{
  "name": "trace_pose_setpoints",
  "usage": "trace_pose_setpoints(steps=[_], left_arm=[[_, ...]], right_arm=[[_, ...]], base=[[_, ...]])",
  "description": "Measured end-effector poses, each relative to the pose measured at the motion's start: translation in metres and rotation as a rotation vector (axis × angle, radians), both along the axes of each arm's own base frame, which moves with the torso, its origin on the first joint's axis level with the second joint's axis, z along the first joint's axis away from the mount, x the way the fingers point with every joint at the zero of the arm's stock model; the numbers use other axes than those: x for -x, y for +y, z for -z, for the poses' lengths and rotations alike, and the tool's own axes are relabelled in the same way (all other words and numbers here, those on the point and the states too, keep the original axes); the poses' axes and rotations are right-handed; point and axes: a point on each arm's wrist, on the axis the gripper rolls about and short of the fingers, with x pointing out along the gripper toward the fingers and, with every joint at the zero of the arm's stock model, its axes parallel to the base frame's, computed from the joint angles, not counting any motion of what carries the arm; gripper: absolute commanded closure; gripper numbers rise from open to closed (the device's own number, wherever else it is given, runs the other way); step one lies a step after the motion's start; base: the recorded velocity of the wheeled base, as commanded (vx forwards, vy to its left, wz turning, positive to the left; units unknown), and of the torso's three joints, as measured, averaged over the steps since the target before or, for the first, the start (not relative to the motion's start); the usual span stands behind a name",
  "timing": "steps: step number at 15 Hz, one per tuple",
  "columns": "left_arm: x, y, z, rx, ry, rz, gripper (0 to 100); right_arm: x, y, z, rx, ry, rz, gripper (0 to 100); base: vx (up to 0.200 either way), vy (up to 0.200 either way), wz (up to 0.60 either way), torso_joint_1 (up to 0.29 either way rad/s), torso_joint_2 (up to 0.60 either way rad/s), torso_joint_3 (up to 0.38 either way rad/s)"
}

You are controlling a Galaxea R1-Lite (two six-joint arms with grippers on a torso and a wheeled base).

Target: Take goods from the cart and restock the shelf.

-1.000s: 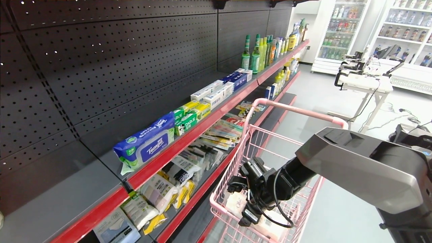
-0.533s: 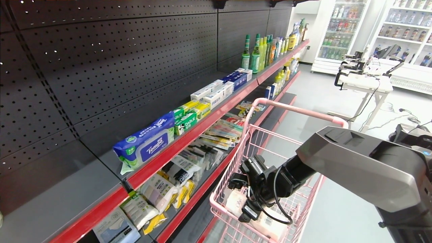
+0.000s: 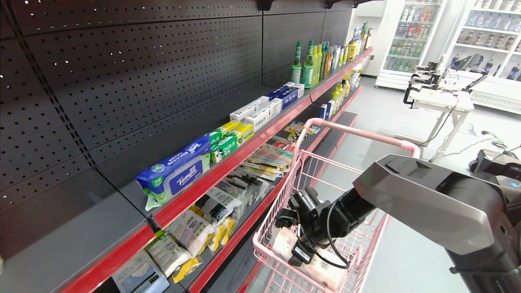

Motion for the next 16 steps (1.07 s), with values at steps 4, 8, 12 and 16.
trace_pose_setpoints(steps=[4, 8, 12, 16], left_arm=[[0.0, 0.0, 0.0, 0.0, 0.0, 0.0, 0], [0.0, 0.0, 0.0, 0.0, 0.0, 0.0, 0], [0.0, 0.0, 0.0, 0.0, 0.0, 0.0, 0], [0.0, 0.0, 0.0, 0.0, 0.001, 0.0, 0]], right_arm=[[-0.004, 0.001, 0.002, 0.009, -0.012, -0.005, 0], [-0.008, 0.002, 0.002, 0.035, -0.036, -0.029, 0], [-0.011, 0.005, 0.004, 0.045, -0.049, -0.051, 0], [-0.011, 0.005, 0.006, 0.047, -0.043, -0.052, 0]], base=[[0.0, 0.0, 0.0, 0.0, 0.0, 0.0], [0.0, 0.0, 0.0, 0.0, 0.0, 0.0], [0.0, 0.0, 0.0, 0.0, 0.0, 0.0], [0.0, 0.0, 0.0, 0.0, 0.0, 0.0]])
